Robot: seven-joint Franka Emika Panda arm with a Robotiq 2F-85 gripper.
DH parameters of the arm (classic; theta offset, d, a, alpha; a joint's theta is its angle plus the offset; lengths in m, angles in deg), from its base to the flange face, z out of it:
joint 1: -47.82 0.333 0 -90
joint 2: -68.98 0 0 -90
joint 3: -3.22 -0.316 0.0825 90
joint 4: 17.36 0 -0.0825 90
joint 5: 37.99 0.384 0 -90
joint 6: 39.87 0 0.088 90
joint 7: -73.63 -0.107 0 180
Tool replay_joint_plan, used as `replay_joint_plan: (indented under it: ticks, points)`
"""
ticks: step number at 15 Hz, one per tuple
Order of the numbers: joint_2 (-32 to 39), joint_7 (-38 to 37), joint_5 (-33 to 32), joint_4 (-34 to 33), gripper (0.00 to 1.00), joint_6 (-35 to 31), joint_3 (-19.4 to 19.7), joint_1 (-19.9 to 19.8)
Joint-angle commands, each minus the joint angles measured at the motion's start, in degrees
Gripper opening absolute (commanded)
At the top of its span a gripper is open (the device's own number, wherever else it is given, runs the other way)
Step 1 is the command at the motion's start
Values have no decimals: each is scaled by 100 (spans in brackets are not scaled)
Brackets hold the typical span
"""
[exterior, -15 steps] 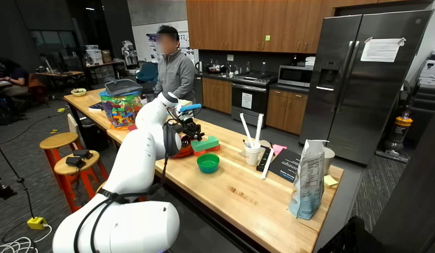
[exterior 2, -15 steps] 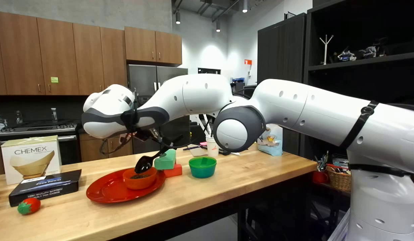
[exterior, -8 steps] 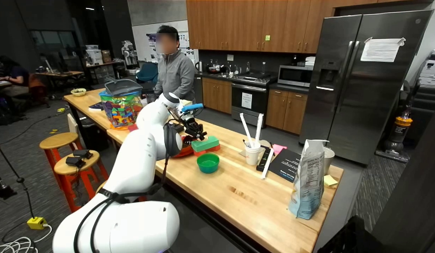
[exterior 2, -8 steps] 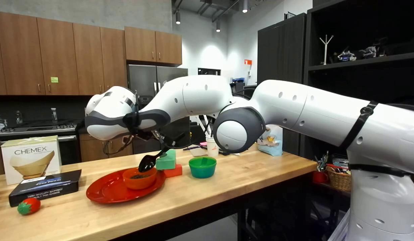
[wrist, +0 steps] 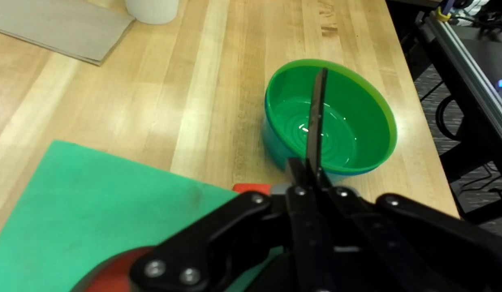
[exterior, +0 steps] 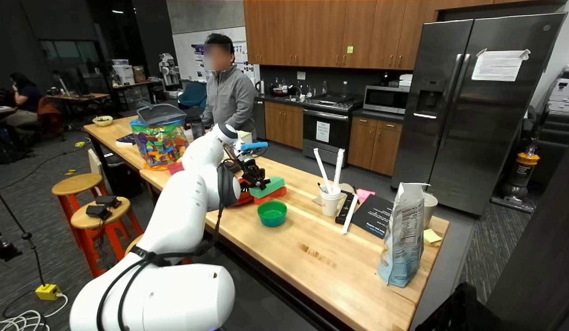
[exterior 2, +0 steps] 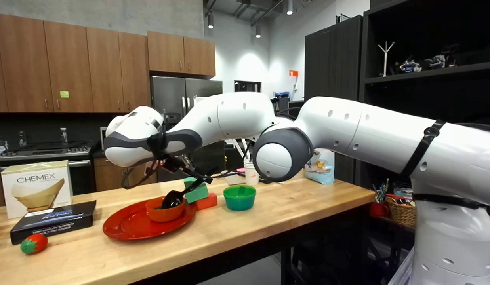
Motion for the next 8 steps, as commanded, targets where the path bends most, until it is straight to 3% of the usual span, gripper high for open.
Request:
replay_joint_plan:
  ticks: [1,3,4,6,7,8]
  points:
    - [122,57,224,-221,1,-69,-55,-67]
    - [122,64,311,-220,1,5,-66,-101]
    - [-211,-21,400,373,1,-95,-115,-96]
    - [-267,64,591,556,1,296,-143,-157]
    - [46,244,594,36,1,718,-193,-222]
    - [56,273,641,56,1,927,-233,-257]
